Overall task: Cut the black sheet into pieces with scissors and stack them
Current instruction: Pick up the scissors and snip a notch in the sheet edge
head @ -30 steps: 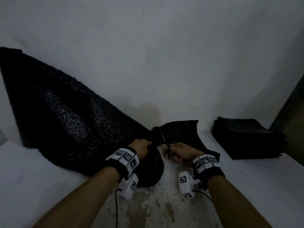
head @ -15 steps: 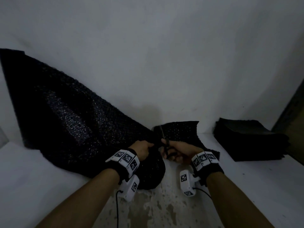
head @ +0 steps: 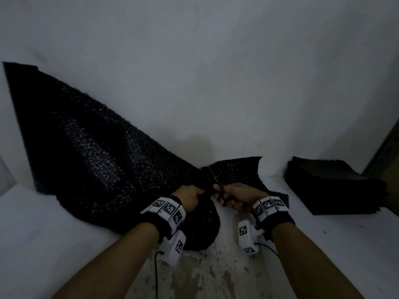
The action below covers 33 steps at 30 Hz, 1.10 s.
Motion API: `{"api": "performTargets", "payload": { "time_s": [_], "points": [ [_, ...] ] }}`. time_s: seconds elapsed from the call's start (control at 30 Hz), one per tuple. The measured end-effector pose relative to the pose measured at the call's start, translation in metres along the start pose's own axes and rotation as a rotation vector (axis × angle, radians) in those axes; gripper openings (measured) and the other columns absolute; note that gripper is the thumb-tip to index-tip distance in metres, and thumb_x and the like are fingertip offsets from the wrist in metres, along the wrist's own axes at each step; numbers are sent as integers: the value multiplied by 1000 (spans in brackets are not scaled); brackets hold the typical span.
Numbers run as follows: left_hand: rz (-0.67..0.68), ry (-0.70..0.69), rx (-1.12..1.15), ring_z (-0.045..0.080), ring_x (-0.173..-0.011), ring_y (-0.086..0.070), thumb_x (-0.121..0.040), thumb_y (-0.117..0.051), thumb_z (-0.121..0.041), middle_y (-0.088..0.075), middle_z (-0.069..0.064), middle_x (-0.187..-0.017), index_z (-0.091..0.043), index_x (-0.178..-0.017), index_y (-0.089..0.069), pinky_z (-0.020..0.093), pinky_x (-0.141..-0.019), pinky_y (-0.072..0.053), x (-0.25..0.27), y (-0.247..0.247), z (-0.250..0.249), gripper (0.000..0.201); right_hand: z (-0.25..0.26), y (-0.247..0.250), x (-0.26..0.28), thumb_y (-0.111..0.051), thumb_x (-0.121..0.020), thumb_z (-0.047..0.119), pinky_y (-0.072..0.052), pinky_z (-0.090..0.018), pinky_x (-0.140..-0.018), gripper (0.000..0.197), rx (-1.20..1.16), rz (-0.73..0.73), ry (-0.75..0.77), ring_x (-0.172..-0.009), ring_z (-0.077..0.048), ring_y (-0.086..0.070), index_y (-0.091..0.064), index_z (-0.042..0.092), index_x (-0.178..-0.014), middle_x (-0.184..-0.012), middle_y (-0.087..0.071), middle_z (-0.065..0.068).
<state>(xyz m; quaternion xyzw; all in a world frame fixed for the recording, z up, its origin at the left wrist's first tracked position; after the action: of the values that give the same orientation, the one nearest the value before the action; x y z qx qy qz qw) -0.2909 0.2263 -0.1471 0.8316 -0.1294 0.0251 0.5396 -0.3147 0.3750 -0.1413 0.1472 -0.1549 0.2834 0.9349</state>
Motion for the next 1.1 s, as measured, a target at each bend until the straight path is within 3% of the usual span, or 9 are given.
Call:
{"api": "performTargets", "payload": {
  "time_s": [0.1,0.27,0.5,0.73,0.93,1.1],
  "points": [
    [-6,4,5,27,-138,-43,-102,-38,-11,-40,6,-155,-26,-151,-41,25,-115,-30,0,2,0,51,0,3,2,-71,-77,49,-26,-15,-35,39,-13,10,35,-46,-5,-40,-67,11,-85,-68,-58,-3],
    [-4,-1,8,27,-139,-41,-103,-37,-11,-39,6,-156,-25,-151,-40,26,-115,-29,2,2,-2,50,-3,11,7,-65,-93,38,-25,-15,-35,28,-5,16,13,-45,-5,-36,-67,12,-85,-68,-57,-2],
    [-12,-15,-4,28,-137,-44,-102,-38,-11,-43,6,-154,-25,-150,-44,24,-114,-30,5,3,-4,50,-1,13,7,-71,-87,38,-25,-15,-36,27,-77,41,55,-45,-6,-38,-70,11,-83,-69,-57,-4],
    [0,3,-1,26,-136,-45,-100,-39,-10,-44,5,-153,-27,-149,-45,25,-114,-31,4,2,-1,52,0,9,6,-63,-96,33,-26,-15,-33,29,-173,42,-2,-45,-7,-40,-66,6,-87,-71,-56,-7],
    [11,-5,-25,27,-137,-43,-101,-39,-10,-41,4,-155,-30,-148,-45,30,-116,-31,2,-1,0,52,2,10,-1,-85,-65,56,-20,-22,-51,52,-132,39,6,-54,-10,-40,-73,9,-84,-67,-58,-4],
    [4,-31,-34,27,-137,-43,-101,-39,-11,-42,4,-155,-28,-148,-46,31,-116,-31,2,-1,-1,50,10,12,6,-75,-77,48,-27,-15,-36,45,-86,13,48,-49,-6,-38,-69,7,-92,-72,-58,-4]
  ]
}}
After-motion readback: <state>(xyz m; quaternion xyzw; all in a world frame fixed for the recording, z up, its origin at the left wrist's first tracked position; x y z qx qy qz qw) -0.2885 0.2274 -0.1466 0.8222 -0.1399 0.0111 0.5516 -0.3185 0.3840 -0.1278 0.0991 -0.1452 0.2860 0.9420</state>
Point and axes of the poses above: each hand's wrist, its own x-axis away from the middle knuckle, its own y-axis out of the back of the hand, z = x × y, the point moved 9 cm from there along -x, towards the middle knuckle
